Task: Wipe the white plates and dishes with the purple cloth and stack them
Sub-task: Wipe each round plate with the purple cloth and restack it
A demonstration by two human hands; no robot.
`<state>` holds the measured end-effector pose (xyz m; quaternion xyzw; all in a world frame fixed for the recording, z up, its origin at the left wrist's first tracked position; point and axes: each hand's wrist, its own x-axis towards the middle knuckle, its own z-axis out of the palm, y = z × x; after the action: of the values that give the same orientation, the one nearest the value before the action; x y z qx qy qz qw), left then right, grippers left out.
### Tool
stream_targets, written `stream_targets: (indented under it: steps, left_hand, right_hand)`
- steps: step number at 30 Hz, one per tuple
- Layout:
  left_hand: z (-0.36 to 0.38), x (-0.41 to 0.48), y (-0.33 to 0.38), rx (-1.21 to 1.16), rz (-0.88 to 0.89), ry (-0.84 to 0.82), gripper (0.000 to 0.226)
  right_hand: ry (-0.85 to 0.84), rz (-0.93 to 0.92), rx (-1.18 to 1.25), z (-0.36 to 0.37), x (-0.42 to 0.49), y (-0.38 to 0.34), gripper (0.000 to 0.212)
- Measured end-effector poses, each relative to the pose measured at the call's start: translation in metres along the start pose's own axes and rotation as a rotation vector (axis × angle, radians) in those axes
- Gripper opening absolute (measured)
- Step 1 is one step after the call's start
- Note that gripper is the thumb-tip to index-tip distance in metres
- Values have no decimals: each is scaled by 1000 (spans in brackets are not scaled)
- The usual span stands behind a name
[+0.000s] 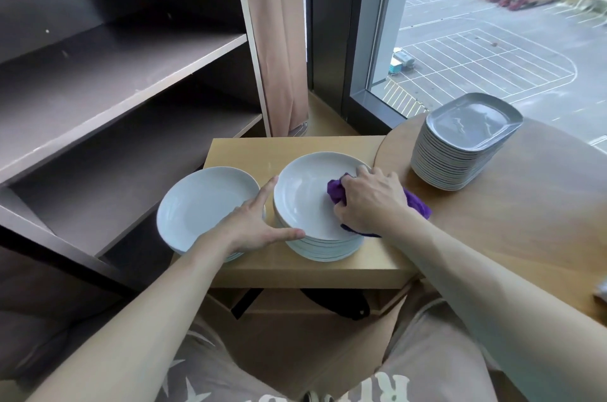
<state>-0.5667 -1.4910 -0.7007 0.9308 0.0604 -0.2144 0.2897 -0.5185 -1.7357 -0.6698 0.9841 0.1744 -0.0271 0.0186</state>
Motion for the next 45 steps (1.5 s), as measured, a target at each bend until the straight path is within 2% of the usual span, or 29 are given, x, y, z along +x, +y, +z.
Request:
stream_targets:
  steps: [7, 10, 13, 16, 24, 28, 32, 37, 45]
  left_hand:
    - [0, 0, 0, 8, 15, -11, 131]
    - [2, 0, 1, 7, 12, -8, 131]
    - [2, 0, 1, -25, 3, -5, 131]
    - [2, 0, 1, -25, 7, -6, 130]
    - [4, 0, 3, -49, 33, 20, 132]
    - [3, -1, 3, -79, 27, 15, 132]
    - [3, -3, 4, -107, 14, 10, 135]
    - [6, -5, 5, -133, 10, 19, 135]
    - [7, -4, 4, -109, 10, 12, 134]
  right_hand:
    - [121, -14, 27, 18, 36, 7, 41]
    - [152, -29, 46, 25, 46, -2, 51]
    - [152, -36, 183, 29, 52, -15, 55]
    - [164, -20, 305, 33, 56, -34, 51]
    - [182, -71, 422, 35, 39, -73, 35]
    - [89, -146, 516, 27, 23, -68, 26]
    - [-81, -303, 452, 9, 16, -45, 26]
    - [-168, -390, 332, -2, 8, -12, 34]
    - [64, -241, 64, 8, 26, 24, 26]
